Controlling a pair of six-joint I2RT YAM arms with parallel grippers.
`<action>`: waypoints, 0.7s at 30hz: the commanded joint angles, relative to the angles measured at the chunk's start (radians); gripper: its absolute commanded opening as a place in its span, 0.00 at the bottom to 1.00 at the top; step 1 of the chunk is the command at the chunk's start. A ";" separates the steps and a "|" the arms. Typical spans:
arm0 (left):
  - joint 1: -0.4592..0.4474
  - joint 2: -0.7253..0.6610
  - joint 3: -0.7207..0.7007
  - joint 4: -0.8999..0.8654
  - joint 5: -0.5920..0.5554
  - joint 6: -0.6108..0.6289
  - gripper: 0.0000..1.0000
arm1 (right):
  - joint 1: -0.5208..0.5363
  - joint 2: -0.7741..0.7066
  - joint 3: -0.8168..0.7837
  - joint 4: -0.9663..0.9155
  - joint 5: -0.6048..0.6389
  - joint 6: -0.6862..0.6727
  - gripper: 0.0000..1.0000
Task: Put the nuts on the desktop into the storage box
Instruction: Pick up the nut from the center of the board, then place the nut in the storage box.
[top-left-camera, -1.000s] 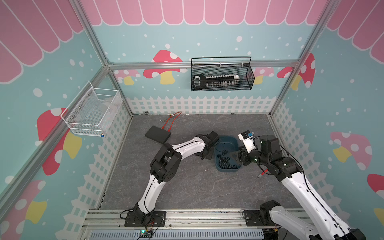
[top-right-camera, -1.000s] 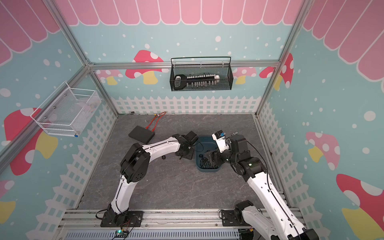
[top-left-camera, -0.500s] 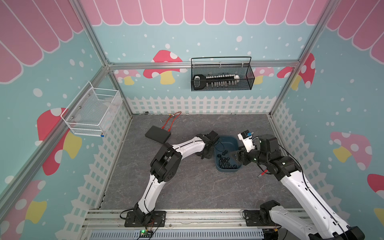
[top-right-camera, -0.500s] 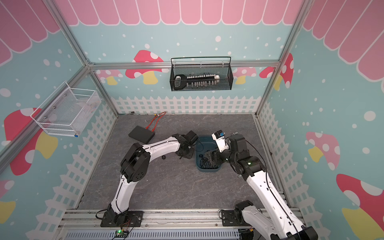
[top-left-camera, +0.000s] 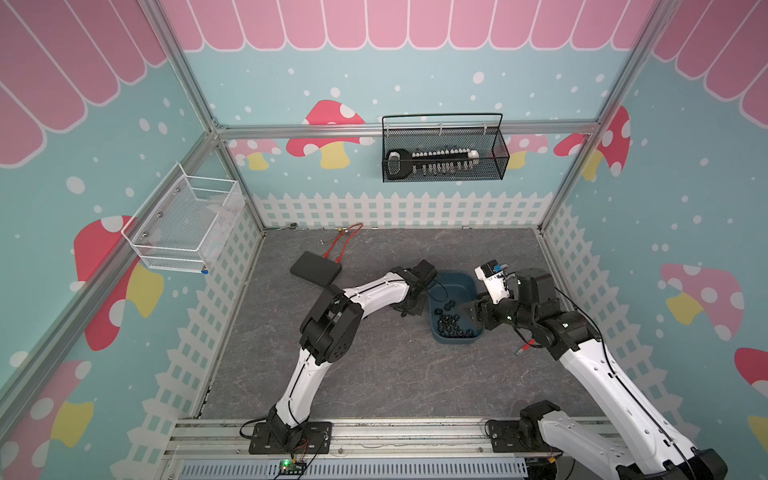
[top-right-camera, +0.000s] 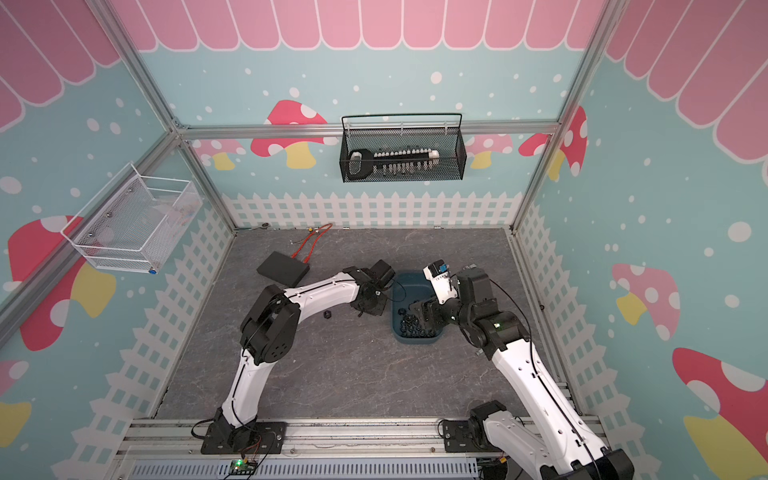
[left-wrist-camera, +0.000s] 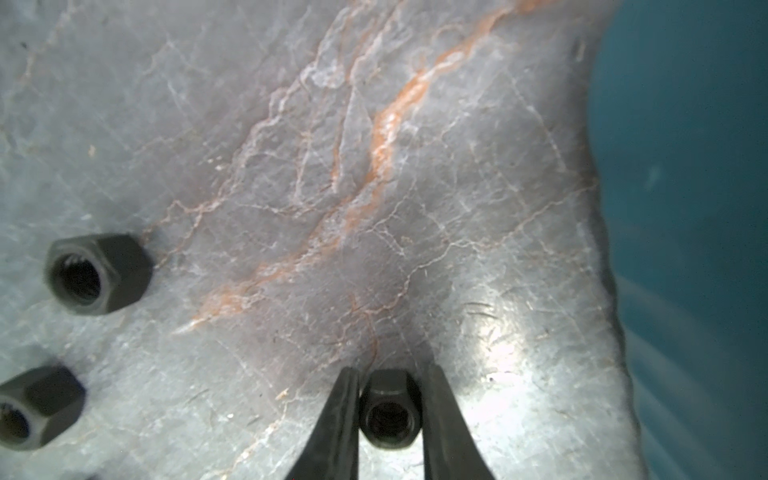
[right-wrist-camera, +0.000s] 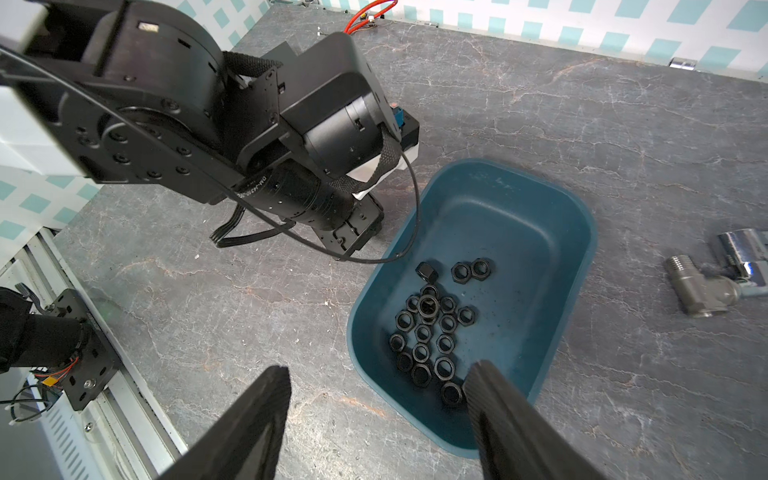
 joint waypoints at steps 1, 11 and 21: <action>0.010 0.030 -0.027 -0.025 -0.008 0.001 0.13 | 0.009 0.002 0.017 0.007 0.018 0.004 0.73; -0.041 -0.180 0.085 -0.041 0.033 0.010 0.12 | 0.008 -0.020 0.032 0.012 0.192 0.072 0.73; -0.136 -0.132 0.188 -0.044 0.096 0.016 0.12 | 0.008 -0.070 0.060 0.021 0.306 0.114 0.75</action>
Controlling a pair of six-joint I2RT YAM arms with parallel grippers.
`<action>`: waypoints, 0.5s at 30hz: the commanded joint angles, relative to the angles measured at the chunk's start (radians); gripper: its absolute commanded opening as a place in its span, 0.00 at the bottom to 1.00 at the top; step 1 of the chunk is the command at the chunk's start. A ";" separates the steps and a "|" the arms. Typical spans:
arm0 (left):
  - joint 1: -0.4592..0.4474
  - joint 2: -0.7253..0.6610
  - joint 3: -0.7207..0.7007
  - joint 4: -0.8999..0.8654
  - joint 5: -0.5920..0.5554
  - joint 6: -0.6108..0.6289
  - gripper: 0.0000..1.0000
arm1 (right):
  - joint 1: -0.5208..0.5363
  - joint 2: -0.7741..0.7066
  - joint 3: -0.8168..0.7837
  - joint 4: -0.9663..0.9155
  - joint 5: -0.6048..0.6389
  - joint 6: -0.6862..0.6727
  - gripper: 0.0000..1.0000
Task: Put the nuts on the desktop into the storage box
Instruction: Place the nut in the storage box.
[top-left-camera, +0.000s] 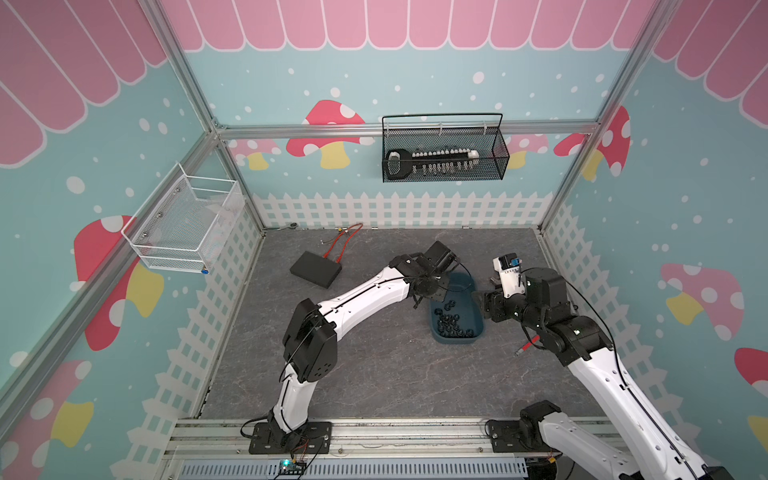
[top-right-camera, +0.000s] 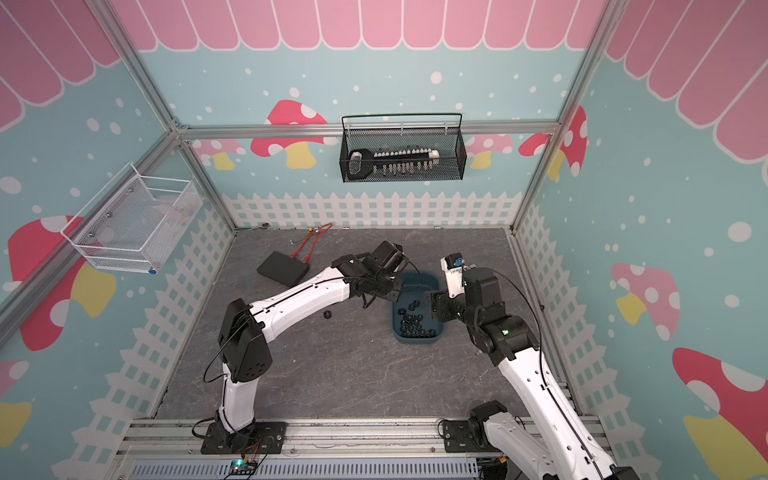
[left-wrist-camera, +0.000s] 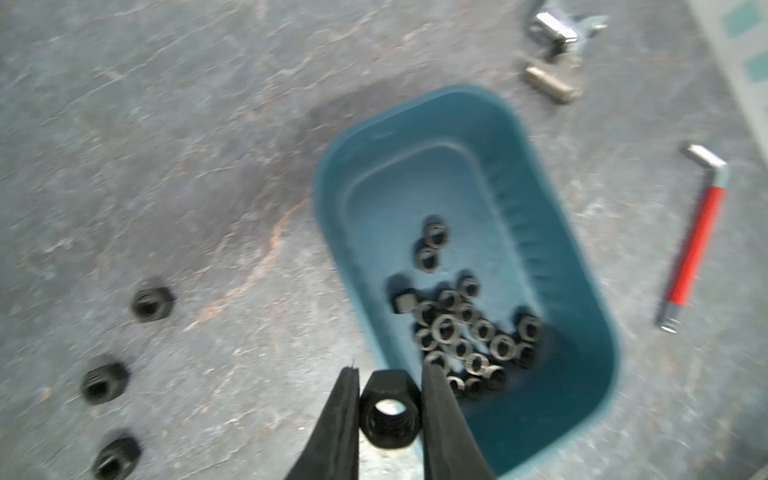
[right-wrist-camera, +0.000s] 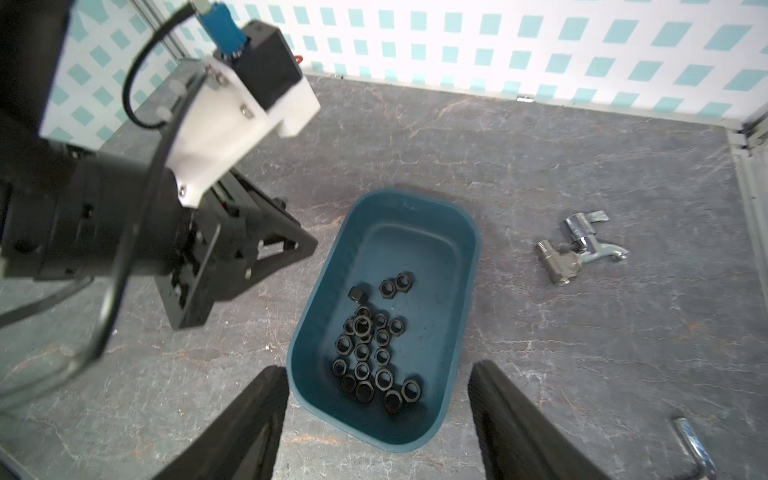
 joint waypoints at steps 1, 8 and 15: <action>-0.011 0.075 0.033 -0.015 0.037 0.014 0.12 | 0.008 -0.002 0.020 0.016 0.040 0.025 0.76; -0.019 0.159 0.086 -0.013 0.029 0.007 0.33 | 0.007 -0.007 0.014 0.011 0.030 0.018 0.79; -0.019 0.173 0.127 -0.015 0.021 0.015 0.54 | 0.008 -0.010 0.004 0.006 0.031 0.010 0.79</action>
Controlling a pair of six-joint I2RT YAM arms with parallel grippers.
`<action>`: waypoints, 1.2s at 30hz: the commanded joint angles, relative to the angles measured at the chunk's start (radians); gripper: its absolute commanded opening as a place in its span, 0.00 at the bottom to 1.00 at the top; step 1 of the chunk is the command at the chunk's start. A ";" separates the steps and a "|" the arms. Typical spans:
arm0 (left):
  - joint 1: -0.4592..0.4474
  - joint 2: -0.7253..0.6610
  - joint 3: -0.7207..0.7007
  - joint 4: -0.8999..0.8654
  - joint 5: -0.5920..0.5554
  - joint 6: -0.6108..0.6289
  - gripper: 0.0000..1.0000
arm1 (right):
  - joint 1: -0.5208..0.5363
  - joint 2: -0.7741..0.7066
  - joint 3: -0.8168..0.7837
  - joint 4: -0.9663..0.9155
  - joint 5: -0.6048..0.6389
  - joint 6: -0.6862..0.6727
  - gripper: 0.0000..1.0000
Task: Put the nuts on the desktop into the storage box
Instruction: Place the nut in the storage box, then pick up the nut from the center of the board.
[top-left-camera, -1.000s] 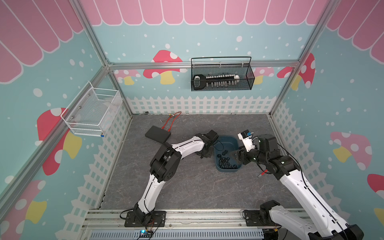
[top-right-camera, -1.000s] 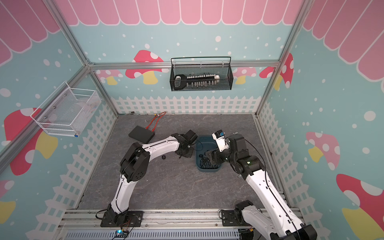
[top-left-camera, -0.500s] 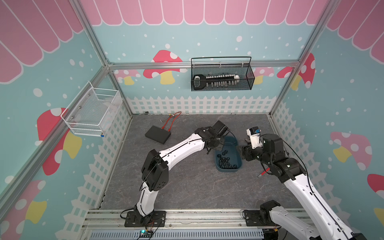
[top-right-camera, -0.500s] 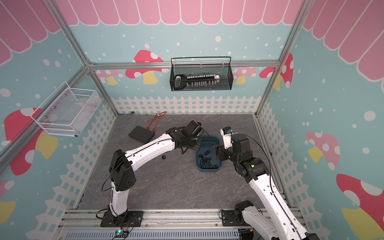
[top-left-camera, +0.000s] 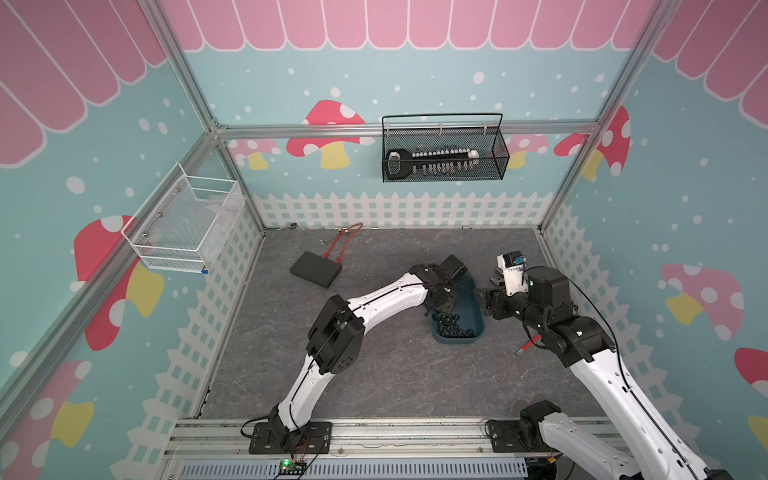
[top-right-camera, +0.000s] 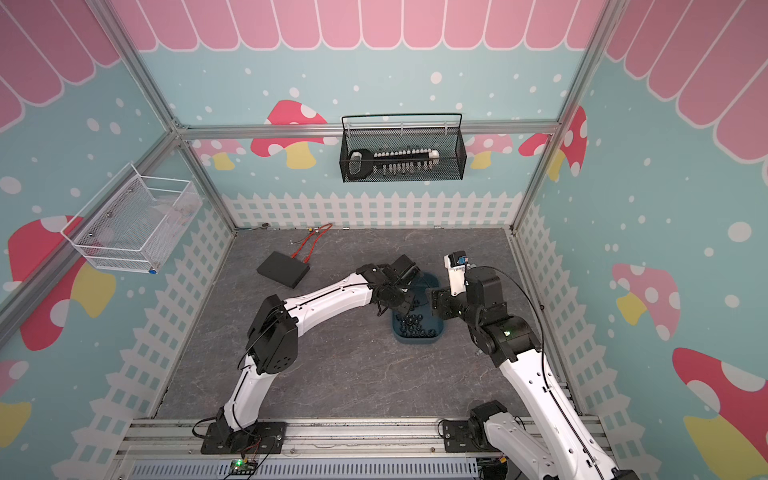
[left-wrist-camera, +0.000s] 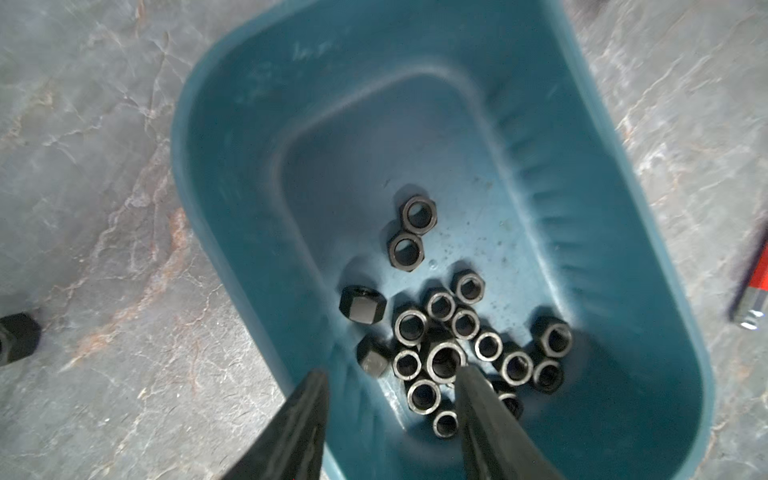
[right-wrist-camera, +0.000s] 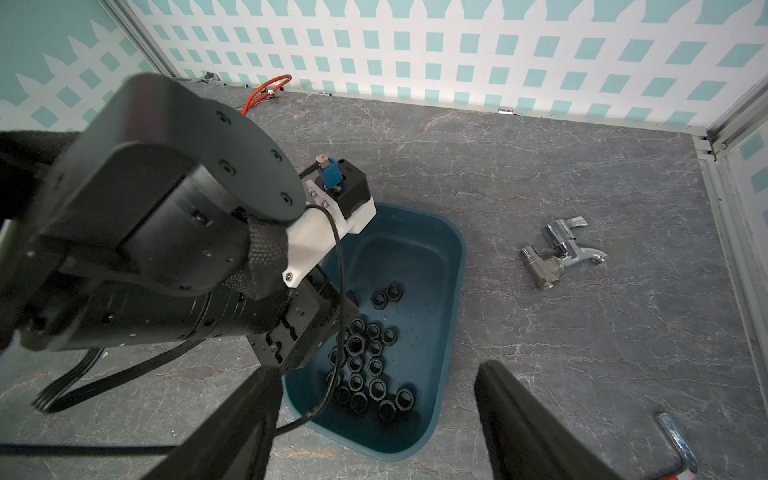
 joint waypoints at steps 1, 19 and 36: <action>0.000 -0.006 0.049 0.000 -0.011 0.007 0.54 | 0.008 -0.010 -0.002 0.001 0.008 -0.004 0.79; 0.357 -0.495 -0.422 0.178 -0.363 -0.142 0.59 | 0.177 0.430 0.193 0.039 -0.066 -0.091 0.73; 0.495 -0.780 -0.775 0.406 -0.346 -0.166 0.80 | 0.355 1.228 0.873 -0.128 -0.021 -0.164 0.68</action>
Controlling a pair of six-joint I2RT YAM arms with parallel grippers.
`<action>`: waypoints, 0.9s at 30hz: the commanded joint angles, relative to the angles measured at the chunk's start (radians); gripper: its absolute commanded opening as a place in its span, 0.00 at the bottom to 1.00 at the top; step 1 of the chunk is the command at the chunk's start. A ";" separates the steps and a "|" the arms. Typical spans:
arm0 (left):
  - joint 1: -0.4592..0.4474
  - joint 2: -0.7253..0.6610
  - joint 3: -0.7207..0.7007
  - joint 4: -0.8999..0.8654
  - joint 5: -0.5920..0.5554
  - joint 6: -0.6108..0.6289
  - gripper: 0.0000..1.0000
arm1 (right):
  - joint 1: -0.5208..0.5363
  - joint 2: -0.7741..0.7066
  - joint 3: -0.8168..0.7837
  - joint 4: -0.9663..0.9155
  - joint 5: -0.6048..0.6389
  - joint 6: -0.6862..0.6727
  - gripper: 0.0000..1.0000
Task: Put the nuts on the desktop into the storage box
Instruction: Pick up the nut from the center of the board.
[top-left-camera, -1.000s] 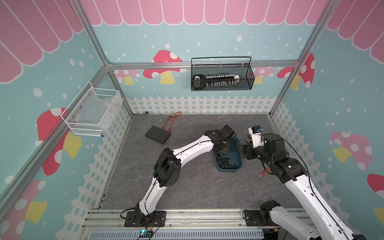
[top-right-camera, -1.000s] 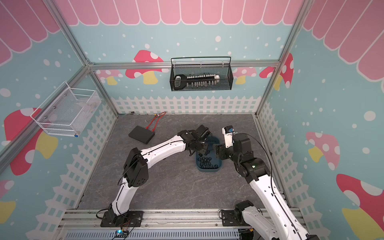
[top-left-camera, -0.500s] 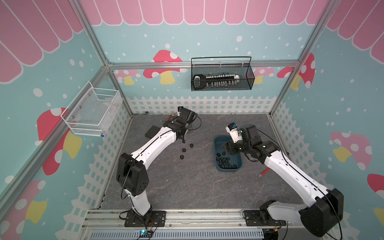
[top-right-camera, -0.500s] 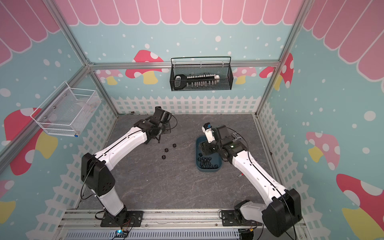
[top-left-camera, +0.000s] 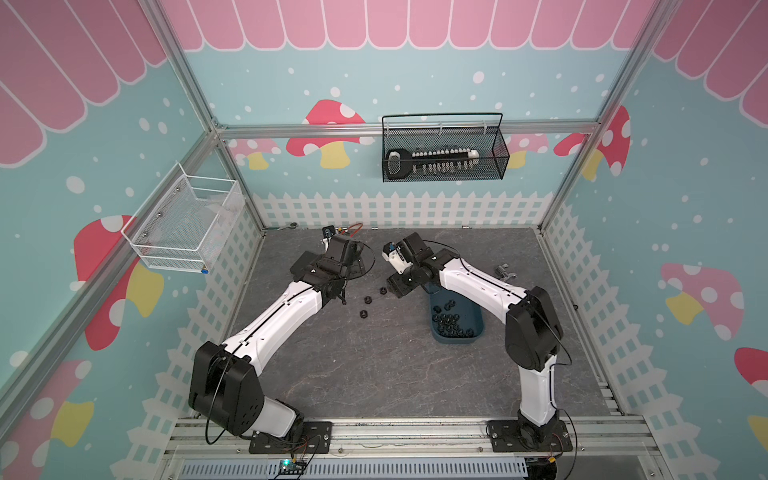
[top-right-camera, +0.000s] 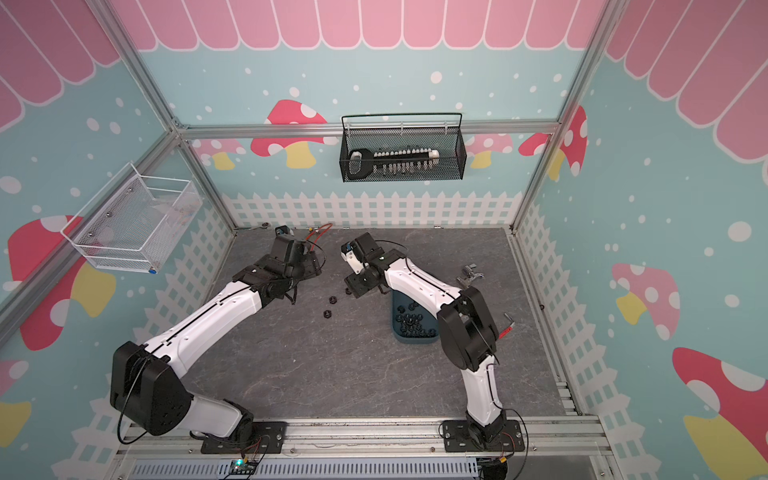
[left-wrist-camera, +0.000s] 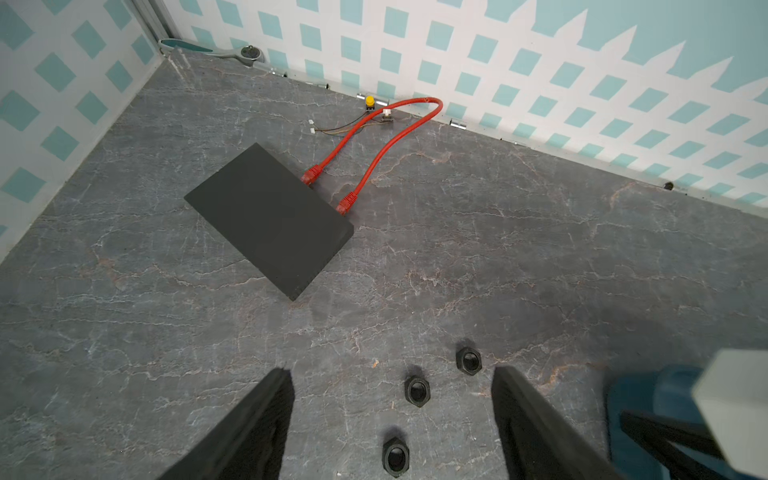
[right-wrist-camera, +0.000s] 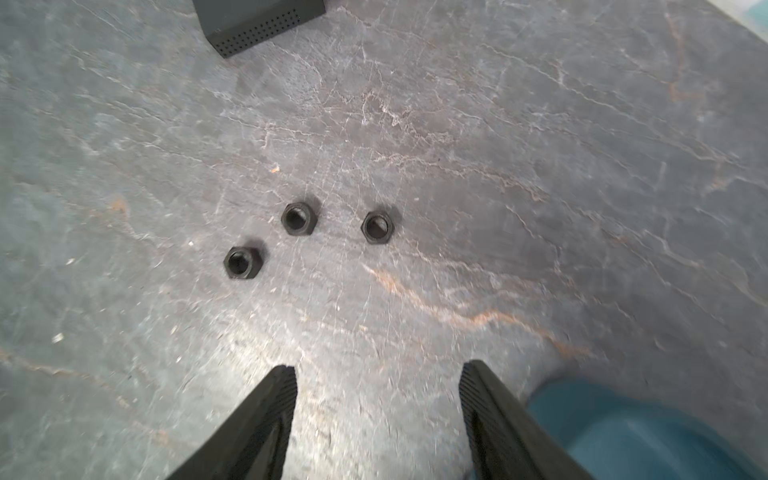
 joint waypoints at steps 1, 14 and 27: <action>0.033 -0.036 -0.028 0.046 -0.029 -0.022 0.80 | 0.003 0.087 0.111 -0.078 -0.013 -0.023 0.68; 0.102 -0.092 -0.081 0.082 -0.019 -0.031 0.83 | 0.016 0.359 0.336 -0.140 0.000 -0.007 0.62; 0.144 -0.093 -0.109 0.093 0.019 -0.016 0.84 | 0.019 0.459 0.392 -0.140 0.020 0.018 0.40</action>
